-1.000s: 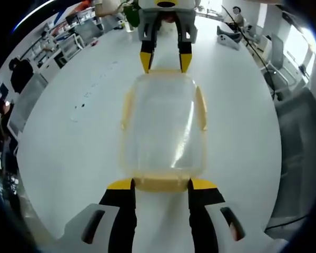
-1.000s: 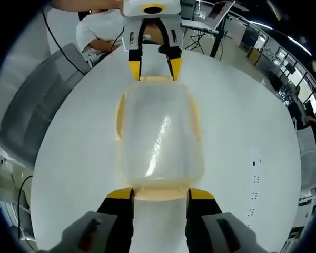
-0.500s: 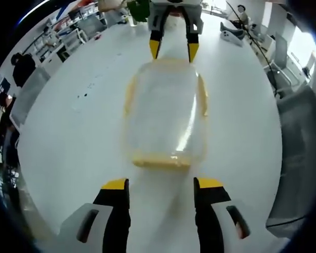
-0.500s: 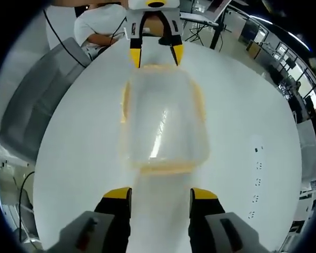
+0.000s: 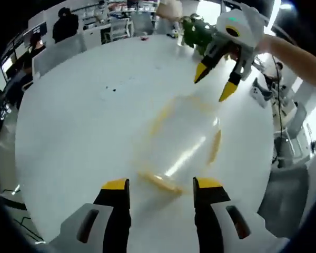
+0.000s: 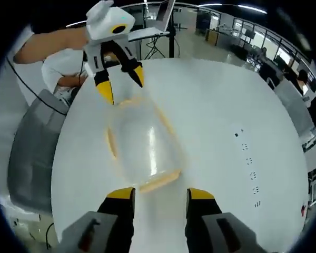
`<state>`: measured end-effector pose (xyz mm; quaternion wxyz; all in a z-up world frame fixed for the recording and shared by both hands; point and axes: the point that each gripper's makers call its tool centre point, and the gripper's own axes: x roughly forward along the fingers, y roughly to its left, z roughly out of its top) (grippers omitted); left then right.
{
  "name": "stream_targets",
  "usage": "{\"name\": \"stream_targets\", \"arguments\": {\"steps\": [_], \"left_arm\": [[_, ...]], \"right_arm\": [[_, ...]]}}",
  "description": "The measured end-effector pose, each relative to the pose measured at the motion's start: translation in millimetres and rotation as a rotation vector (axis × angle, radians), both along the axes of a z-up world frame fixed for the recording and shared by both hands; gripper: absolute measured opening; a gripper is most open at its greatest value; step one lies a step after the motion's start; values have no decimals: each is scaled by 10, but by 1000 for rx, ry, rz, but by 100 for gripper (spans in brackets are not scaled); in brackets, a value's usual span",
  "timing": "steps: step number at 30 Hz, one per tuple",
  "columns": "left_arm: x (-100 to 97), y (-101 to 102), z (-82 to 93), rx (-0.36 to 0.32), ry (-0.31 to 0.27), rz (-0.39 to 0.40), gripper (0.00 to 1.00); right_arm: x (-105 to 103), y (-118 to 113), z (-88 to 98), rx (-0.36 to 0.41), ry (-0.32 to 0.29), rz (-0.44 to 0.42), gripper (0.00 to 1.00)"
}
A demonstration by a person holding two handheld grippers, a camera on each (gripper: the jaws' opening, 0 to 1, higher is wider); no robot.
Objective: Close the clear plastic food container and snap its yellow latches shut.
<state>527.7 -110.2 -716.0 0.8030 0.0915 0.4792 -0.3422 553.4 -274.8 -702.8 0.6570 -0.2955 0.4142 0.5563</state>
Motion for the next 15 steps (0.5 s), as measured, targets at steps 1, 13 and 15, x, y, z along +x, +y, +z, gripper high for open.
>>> {"name": "stream_targets", "arguments": {"steps": [1,13,15], "left_arm": [[-7,0,-16,-4,9,26,45],[-48,-68,-110,-98,123,322,42],[-70,-89,-140,-119,149,355,41]], "right_arm": [[10,24,6,9,10,-33,35],[63,77,-139,33,166,-402,34],[34,88,-183,36,198,-441,33]]}}
